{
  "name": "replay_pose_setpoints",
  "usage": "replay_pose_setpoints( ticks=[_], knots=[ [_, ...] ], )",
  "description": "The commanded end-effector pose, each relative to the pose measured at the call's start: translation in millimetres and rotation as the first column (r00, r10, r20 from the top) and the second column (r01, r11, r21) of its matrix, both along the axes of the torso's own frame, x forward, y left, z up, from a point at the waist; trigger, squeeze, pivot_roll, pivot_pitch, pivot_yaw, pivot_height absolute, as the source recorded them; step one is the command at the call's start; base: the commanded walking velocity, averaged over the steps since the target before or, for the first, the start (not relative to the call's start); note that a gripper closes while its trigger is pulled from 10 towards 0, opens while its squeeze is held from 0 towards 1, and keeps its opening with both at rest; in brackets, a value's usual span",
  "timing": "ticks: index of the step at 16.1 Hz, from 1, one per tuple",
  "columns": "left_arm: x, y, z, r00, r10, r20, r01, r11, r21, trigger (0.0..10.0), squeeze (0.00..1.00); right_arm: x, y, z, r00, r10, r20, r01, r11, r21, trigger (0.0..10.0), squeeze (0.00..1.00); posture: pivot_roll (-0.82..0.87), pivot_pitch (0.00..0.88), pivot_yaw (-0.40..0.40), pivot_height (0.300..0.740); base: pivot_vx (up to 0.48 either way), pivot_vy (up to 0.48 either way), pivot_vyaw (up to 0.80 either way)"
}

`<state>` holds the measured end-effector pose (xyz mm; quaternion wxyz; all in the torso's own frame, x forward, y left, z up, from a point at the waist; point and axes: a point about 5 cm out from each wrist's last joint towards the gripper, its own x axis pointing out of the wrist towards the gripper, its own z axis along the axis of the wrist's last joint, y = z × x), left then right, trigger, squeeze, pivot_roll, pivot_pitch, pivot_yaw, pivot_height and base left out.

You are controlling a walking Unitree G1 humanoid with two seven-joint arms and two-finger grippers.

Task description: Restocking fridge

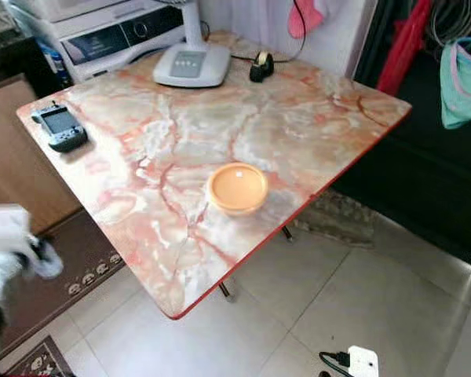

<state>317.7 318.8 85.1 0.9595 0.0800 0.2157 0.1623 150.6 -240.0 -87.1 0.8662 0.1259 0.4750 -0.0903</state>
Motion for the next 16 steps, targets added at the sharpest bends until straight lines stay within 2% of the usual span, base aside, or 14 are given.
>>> replay_pose_setpoints(
  ticks=[1, 4, 6, 7, 9, 11, 13, 14, 16],
  knots=[
    [-4.4, -4.7, -10.8, 1.0, -0.022, -0.021, 0.022, 1.0, 0.009, 10.0, 0.0, -5.4, 0.0, -2.1, 1.0, -0.001, -0.016, 0.001, 1.0, -0.002, 10.0, 0.0, 0.2, 0.039, 0.012, 0.74, 0.0, 0.0, 0.0],
    [-17.9, -29.0, -47.0, 0.993, -0.056, -0.102, 0.053, 0.998, -0.035, 10.0, 0.0, -5.7, 0.1, -2.2, 1.0, -0.002, -0.014, 0.002, 1.0, -0.001, 10.0, 0.0, 0.19, 0.024, 0.01, 0.74, 0.0, 0.0, 0.0],
    [-30.3, -45.5, -70.1, 0.976, -0.112, -0.185, 0.114, 0.993, 0.0, 10.0, 0.0, -5.2, -0.3, -1.9, 1.0, -0.003, -0.012, 0.003, 1.0, -0.001, 10.0, 0.0, 0.19, 0.026, 0.005, 0.74, 0.0, 0.0, 0.0],
    [-36.5, -48.8, -78.8, 0.977, -0.072, -0.203, 0.061, 0.996, -0.06, 10.0, 0.0, -5.0, -0.6, -1.8, 1.0, -0.002, -0.013, 0.002, 1.0, -0.001, 10.0, 0.0, 0.19, 0.031, 0.001, 0.74, 0.0, 0.0, 0.0],
    [-42.8, -56.3, -87.2, 0.975, -0.1, -0.197, 0.091, 0.994, -0.056, 10.0, 0.0, -4.5, -1.3, -1.5, 1.0, 0.002, -0.016, -0.002, 1.0, -0.005, 10.0, 0.0, 0.21, 0.03, -0.007, 0.74, 0.0, 0.0, 0.0],
    [-60.5, -62.6, -106.7, 0.964, -0.04, -0.261, -0.002, 0.988, -0.157, 10.0, 0.0, -4.3, -1.4, -1.4, 1.0, 0.005, -0.018, -0.005, 1.0, -0.006, 10.0, 0.0, 0.19, 0.029, -0.008, 0.74, 0.0, 0.0, 0.0],
    [-66.5, -74.8, -114.9, 0.951, -0.128, -0.28, 0.093, 0.986, -0.137, 10.0, 0.0, -3.7, -1.8, -1.0, 1.0, 0.003, -0.015, -0.003, 1.0, -0.004, 10.0, 0.0, 0.18, 0.024, -0.014, 0.74, 0.0, 0.0, 0.0],
    [-74.2, -82.9, -123.3, 0.928, -0.174, -0.331, 0.147, 0.984, -0.104, 10.0, 0.0, -3.2, -2.3, -0.7, 1.0, 0.004, -0.014, -0.004, 1.0, -0.006, 10.0, 0.0, 0.17, 0.016, -0.023, 0.74, 0.0, 0.0, 0.0],
    [-81.6, -88.1, -130.4, 0.927, -0.137, -0.349, 0.096, 0.987, -0.133, 10.0, 0.0, -2.8, -2.4, -0.5, 1.0, -0.002, -0.01, 0.002, 1.0, -0.004, 10.0, 0.0, 0.16, 0.011, -0.025, 0.74, 0.0, 0.0, 0.0]
  ],
)
